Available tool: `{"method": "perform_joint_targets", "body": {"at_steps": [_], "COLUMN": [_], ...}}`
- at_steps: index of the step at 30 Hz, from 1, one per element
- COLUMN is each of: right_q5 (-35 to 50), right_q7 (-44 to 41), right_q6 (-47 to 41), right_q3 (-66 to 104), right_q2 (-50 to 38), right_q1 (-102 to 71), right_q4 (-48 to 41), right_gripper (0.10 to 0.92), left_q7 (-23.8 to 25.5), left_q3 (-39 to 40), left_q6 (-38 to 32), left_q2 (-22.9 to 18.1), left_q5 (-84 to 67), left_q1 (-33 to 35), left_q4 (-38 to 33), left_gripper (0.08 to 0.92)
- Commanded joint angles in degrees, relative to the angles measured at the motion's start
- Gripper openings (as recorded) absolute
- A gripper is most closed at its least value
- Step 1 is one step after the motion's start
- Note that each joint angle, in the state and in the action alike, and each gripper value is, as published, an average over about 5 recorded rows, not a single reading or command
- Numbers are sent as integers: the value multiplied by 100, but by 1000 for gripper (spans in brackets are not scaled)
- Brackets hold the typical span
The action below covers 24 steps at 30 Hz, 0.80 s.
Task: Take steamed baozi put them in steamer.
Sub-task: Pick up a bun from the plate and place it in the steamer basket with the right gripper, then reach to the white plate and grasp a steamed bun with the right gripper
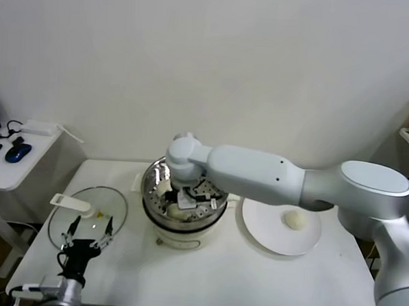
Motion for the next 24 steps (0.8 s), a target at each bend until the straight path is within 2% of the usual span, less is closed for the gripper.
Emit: {"method": "perform_joint_targets", "body": {"at_steps": [1, 7, 13, 17, 20, 24], "right_q5": [504, 1929, 3947, 5252, 5781, 5919], "right_q7": [-24, 24, 410, 529, 595, 713], "right_q6": [-90, -880, -2711, -3553, -3927, -4210], "right_q3": [124, -245, -1401, -1857, -2081, -2296], "right_q2": [-82, -592, -1478, -2094, -2547, -3161], "right_q1": [227, 1098, 2305, 2635, 2733, 2693], "right_q4": [-19, 76, -132, -424, -492, -467], "right_gripper": [823, 823, 823, 823, 823, 823], "left_q7": [3, 4, 8, 26, 50, 128], "left_q3": [-7, 10, 108, 174, 192, 205], "left_q6": [3, 20, 62, 66, 72, 40], "left_q2": [19, 42, 69, 68, 83, 111], "left_q5": [-24, -33, -71, -97, -132, -186], "left_q1": [-3, -24, -87, -108, -111, -88], "left_q4": [6, -10, -28, -86, -110, -117], "left_gripper": [823, 823, 823, 823, 823, 823]}}
